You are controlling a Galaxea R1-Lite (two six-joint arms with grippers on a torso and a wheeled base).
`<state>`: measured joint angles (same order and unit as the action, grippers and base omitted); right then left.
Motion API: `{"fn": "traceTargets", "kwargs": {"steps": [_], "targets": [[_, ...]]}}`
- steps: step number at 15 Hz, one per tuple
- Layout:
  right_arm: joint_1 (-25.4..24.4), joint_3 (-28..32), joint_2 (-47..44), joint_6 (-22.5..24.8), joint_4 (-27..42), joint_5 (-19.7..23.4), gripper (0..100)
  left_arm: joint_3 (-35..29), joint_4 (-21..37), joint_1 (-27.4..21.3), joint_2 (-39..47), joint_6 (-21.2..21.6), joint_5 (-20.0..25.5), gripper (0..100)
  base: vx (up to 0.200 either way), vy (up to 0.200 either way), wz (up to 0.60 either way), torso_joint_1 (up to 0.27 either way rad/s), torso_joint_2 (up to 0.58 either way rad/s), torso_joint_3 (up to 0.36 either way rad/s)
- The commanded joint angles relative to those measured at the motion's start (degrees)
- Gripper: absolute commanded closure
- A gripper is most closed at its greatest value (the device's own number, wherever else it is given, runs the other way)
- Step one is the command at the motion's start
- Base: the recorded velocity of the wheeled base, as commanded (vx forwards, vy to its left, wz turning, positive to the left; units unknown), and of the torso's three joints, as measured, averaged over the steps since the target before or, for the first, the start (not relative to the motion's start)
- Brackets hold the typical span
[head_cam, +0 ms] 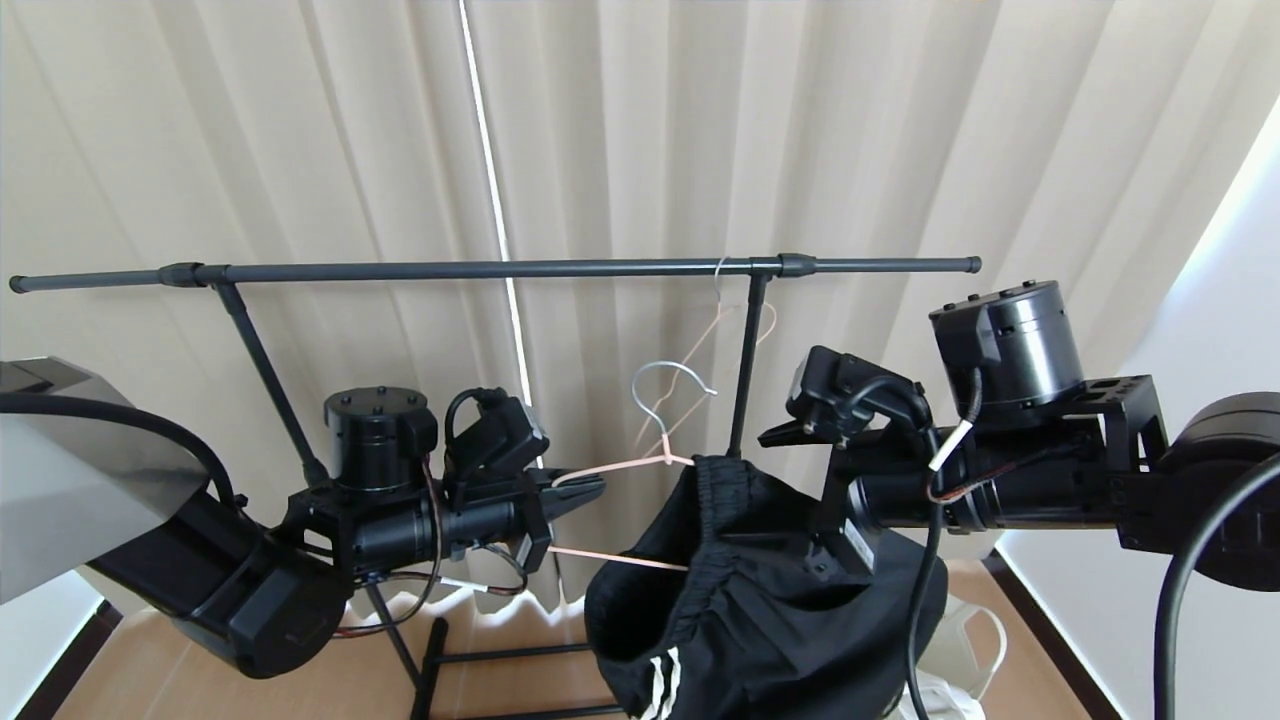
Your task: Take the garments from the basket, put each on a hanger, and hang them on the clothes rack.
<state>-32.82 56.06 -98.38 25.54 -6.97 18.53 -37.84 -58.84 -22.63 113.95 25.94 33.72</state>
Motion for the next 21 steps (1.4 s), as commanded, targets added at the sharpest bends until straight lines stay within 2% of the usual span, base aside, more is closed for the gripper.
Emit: {"fn": "traceTargets", "kwargs": {"steps": [1,10,11,19,21], "targets": [[0.12,0.01,-1.99,-0.05,-0.15,0.02,0,0.22,-0.04,-0.23,-0.13,-0.01,0.03,100,0.0,0.0,0.0,0.0,0.0,0.0],[1.18,0.89,-4.01,-0.23,-3.05,-0.07,0,0.22,-0.04,-0.93,-0.39,0.07,0.03,100,0.0,0.0,0.0,0.0,0.0,0.0],[1.18,0.98,-4.01,-0.23,-3.05,-0.07,100,0.4,-0.13,-0.93,-0.39,0.07,0.03,100,0.0,0.0,0.0,0.0,0.0,0.0],[1.18,0.62,-3.84,-0.23,-3.05,-0.07,100,1.1,-1.71,-0.84,-0.21,0.07,0.03,100,0.0,0.0,0.0,0.0,0.0,0.0],[1.18,0.54,-3.66,-0.23,-2.96,-0.07,100,2.07,-3.91,-0.75,-0.13,-0.19,0.82,100,0.0,0.0,0.0,0.0,0.0,0.0]]}}
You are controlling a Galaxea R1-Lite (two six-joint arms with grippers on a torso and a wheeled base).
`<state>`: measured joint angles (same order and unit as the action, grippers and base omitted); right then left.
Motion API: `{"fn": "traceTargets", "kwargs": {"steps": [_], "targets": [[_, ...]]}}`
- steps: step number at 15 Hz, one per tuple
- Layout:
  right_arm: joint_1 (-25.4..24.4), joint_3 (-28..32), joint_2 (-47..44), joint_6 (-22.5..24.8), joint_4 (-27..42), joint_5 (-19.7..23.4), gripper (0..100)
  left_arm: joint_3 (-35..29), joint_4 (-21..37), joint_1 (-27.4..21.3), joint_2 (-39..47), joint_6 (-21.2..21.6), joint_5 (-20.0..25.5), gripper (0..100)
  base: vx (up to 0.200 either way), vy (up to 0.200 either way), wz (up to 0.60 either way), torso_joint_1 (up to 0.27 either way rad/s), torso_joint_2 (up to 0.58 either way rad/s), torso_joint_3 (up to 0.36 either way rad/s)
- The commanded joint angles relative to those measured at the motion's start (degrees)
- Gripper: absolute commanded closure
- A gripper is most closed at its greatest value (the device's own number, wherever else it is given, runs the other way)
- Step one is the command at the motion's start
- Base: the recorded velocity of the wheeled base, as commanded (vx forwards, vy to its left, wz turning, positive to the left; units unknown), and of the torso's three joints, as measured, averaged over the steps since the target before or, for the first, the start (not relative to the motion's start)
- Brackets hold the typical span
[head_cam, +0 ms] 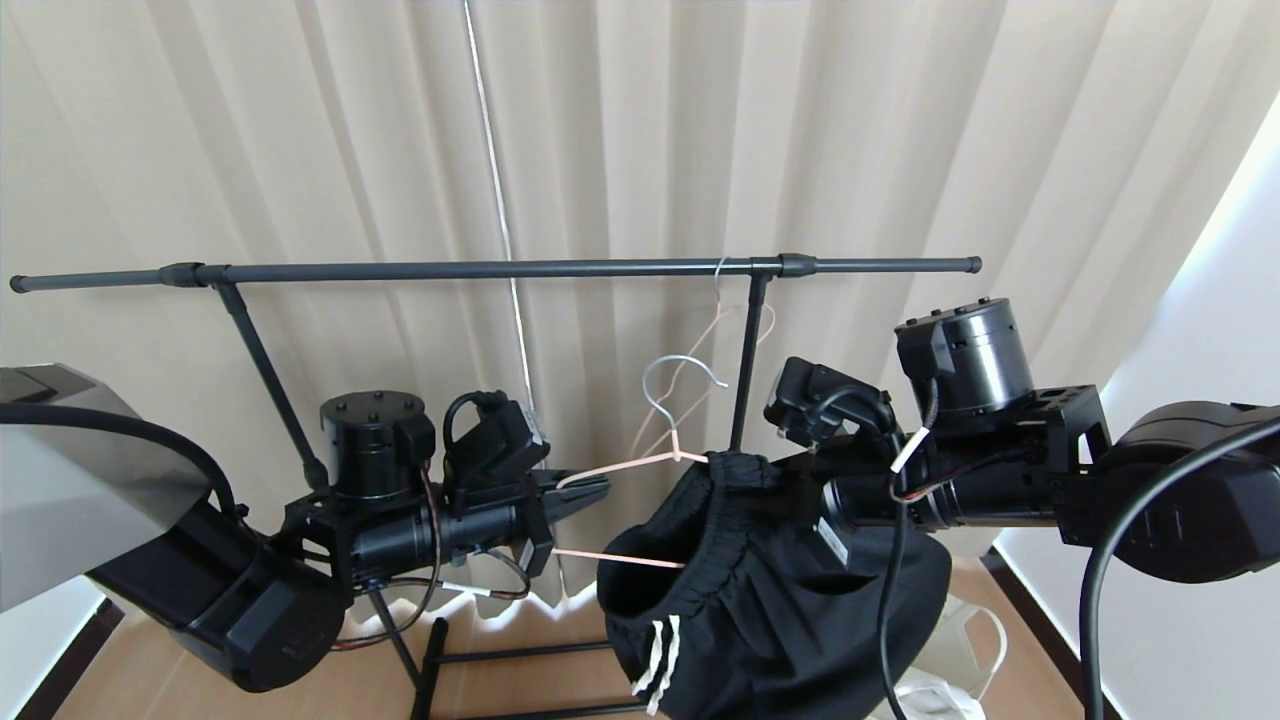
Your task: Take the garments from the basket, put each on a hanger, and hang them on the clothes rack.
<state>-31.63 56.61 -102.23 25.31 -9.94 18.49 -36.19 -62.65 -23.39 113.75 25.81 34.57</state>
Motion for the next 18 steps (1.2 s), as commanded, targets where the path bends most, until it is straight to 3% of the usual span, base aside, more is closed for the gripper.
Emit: {"fn": "traceTargets", "kwargs": {"steps": [1,6,7,14,18], "targets": [[-0.01,-0.1,0.28,0.0,-0.08,-0.04,100,0.6,-1.07,0.01,0.16,-0.23,0.94,100,0.0,0.0,0.0,0.0,0.0,0.0],[-0.01,-0.36,0.8,0.0,-0.08,-0.04,100,1.21,-2.92,0.28,0.33,-0.14,1.55,100,0.0,0.0,0.0,0.0,0.0,0.0],[-0.09,-0.36,0.89,0.0,-0.08,-0.04,100,1.04,-2.92,0.28,0.42,-0.32,1.55,0,0.0,0.0,0.0,0.0,0.0,0.0],[1.4,-1.42,1.95,-0.08,-0.17,-0.21,100,7.01,-8.1,2.56,-2.13,-1.37,1.46,0,0.0,0.0,0.0,0.0,0.0,0.0],[2.19,-1.86,2.47,-0.08,-0.26,-0.21,100,8.95,-10.21,3.71,-6.17,-7.17,0.67,0,0.0,0.0,0.0,0.0,0.0,0.0]]}}
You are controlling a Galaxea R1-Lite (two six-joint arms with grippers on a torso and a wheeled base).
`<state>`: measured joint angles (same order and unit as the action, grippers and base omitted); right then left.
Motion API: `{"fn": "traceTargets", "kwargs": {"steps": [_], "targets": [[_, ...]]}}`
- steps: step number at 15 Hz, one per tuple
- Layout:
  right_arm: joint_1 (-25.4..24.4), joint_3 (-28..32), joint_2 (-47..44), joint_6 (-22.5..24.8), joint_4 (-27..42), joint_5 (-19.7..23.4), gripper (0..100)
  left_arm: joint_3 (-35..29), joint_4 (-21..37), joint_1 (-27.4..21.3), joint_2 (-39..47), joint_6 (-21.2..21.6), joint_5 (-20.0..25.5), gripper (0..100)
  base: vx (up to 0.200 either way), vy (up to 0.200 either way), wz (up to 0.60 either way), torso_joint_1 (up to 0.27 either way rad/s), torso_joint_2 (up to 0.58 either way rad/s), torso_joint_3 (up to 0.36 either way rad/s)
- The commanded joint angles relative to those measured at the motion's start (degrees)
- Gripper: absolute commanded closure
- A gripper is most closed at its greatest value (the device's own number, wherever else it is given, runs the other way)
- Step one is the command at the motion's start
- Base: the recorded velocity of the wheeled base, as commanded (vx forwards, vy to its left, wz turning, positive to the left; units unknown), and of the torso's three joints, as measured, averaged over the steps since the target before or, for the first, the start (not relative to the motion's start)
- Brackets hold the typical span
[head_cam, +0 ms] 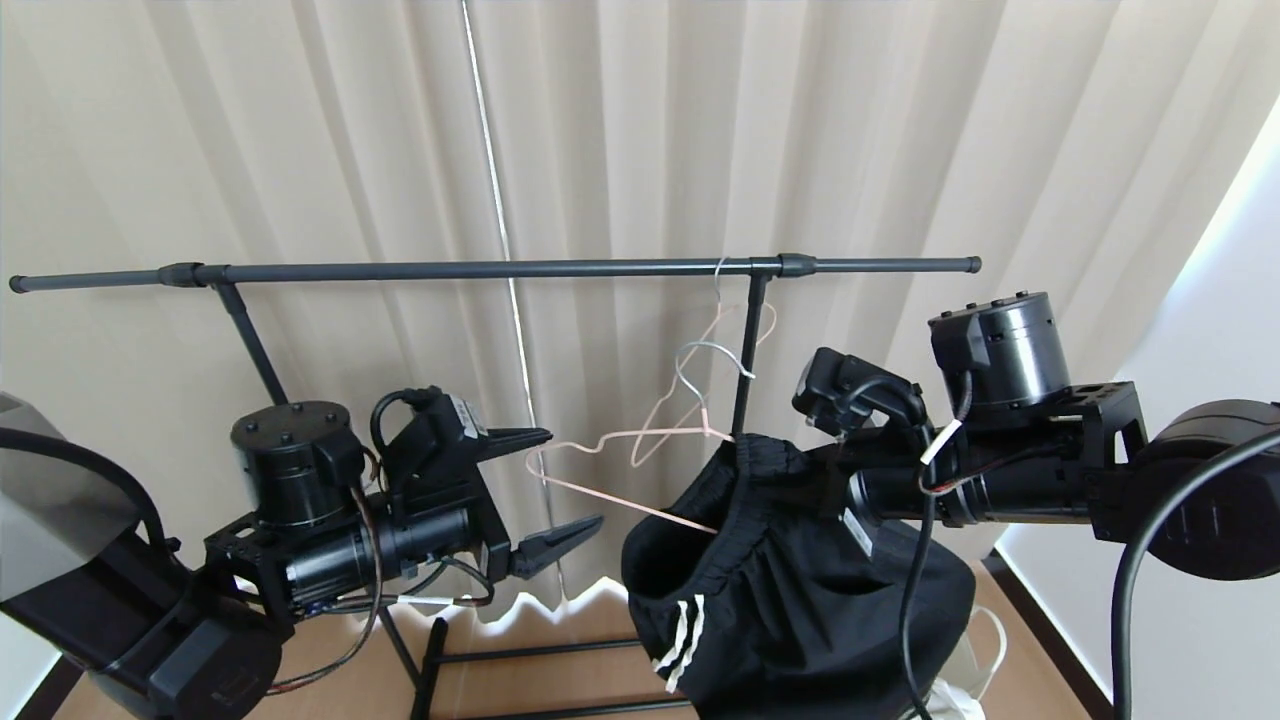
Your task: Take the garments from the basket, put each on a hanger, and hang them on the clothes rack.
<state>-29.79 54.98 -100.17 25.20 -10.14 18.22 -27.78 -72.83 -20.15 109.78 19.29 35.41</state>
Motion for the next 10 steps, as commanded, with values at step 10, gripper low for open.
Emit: {"fn": "traceTargets", "kwargs": {"steps": [10], "targets": [[2.37,-7.52,-0.82,-1.2,-12.36,0.14,100,-3.07,27.83,-1.65,-4.48,-32.03,-22.67,0,0.0,0.0,0.0,0.0,0.0,0.0]]}}
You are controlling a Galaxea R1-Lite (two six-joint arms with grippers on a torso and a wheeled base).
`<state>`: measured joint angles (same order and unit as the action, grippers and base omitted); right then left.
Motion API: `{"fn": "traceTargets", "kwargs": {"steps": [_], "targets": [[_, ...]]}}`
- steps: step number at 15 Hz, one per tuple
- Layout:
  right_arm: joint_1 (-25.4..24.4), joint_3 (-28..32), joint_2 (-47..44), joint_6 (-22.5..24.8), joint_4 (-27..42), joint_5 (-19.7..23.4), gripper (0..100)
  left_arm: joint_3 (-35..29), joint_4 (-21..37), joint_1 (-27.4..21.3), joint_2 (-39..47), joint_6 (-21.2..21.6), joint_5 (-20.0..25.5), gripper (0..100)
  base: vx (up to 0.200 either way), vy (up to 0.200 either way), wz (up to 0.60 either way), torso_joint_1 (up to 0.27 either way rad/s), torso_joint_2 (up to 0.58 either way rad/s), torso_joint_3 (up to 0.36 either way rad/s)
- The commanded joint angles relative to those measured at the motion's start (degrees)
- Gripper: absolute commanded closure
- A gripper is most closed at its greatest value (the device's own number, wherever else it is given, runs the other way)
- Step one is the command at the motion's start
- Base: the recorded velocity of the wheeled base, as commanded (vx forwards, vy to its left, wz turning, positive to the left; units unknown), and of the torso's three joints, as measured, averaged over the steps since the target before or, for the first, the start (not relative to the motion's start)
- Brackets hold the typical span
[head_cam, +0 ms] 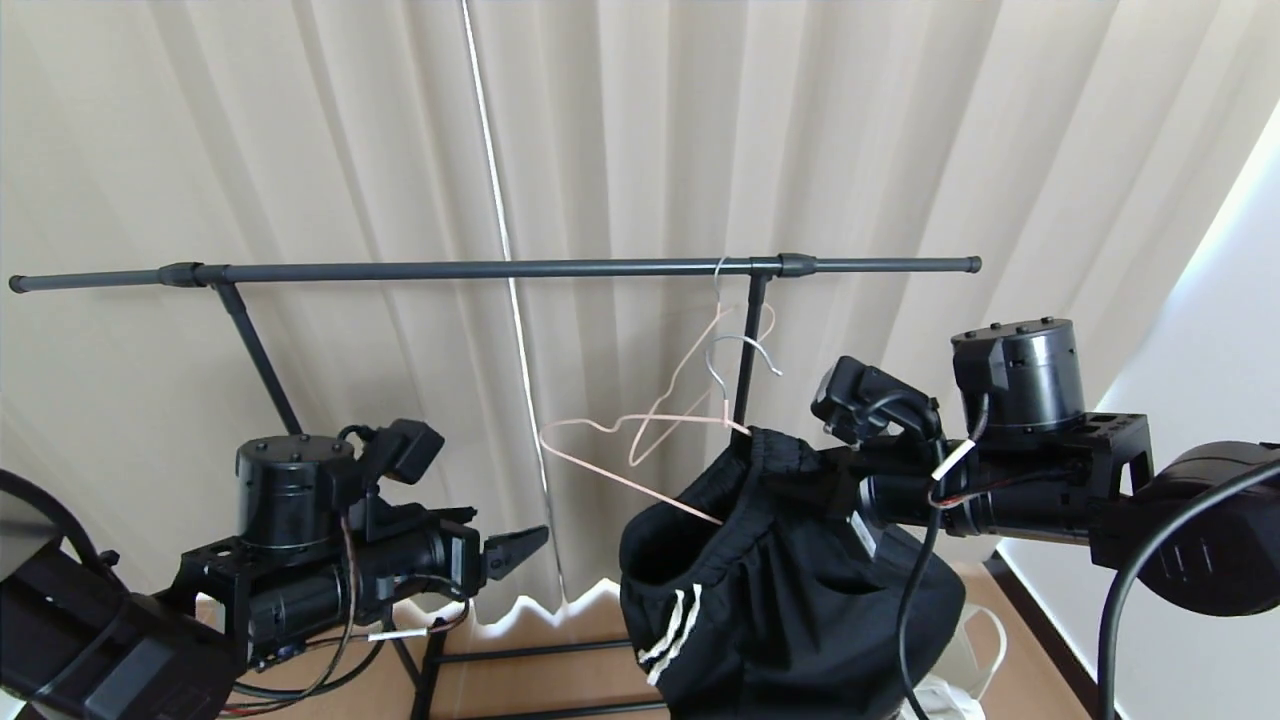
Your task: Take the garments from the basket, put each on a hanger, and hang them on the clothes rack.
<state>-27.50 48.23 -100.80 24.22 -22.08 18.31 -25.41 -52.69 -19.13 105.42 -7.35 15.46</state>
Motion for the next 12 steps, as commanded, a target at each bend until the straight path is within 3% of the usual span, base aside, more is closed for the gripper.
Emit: {"fn": "traceTargets", "kwargs": {"steps": [1,4,8,12], "targets": [[0.08,-0.85,0.08,-0.76,-1.3,0.06,100,-9.4,14.19,-4.52,0.48,-9.52,-4.21,0,0.0,0.0,0.0,0.0,0.0,0.0],[-0.1,-2.08,0.35,-1.11,-3.06,-0.03,100,-17.49,28.52,-9.26,3.65,-16.64,-9.57,0,0.0,0.0,0.0,0.0,0.0,0.0],[-0.36,-2.17,1.05,-2.95,-4.38,-0.12,100,-20.3,29.13,-13.66,9.27,-16.56,-12.38,0,0.0,0.0,0.0,0.0,0.0,0.0],[-0.97,-3.14,3.33,-2.95,-4.29,-0.73,100,-23.9,27.81,-14.45,13.05,-16.2,-14.84,0,0.0,0.0,0.0,0.0,0.0,0.0]]}}
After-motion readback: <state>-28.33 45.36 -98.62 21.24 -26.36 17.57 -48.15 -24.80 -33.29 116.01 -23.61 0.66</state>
